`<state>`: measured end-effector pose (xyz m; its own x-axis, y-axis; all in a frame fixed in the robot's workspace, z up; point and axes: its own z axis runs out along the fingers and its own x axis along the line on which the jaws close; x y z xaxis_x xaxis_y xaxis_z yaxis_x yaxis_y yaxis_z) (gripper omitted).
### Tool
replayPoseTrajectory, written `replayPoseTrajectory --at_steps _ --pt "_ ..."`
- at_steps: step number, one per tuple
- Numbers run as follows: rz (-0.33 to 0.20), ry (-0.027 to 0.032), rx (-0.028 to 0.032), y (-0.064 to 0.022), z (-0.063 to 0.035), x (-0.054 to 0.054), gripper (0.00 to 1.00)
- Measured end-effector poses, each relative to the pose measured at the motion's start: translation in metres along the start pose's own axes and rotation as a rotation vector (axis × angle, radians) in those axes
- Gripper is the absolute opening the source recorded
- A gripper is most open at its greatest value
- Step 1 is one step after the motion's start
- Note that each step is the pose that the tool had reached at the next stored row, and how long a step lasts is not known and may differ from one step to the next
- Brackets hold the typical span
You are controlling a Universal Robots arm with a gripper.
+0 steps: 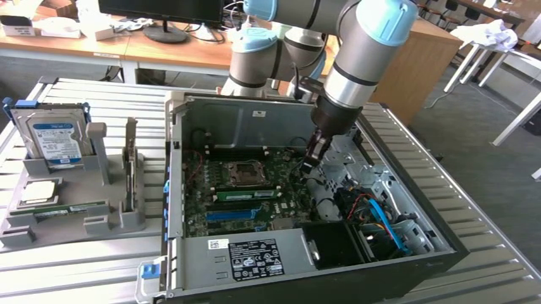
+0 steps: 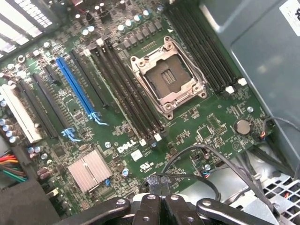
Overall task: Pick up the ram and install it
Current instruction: 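Press down the ram until it locks into place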
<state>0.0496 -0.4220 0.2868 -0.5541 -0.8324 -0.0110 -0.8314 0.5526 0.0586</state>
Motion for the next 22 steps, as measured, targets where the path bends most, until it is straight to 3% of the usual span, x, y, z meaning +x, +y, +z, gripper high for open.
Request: replayPoseTrajectory --at_steps 22 --pt "0.173 -0.0102 0.0019 -0.0001 0.0013 0.0 0.11"
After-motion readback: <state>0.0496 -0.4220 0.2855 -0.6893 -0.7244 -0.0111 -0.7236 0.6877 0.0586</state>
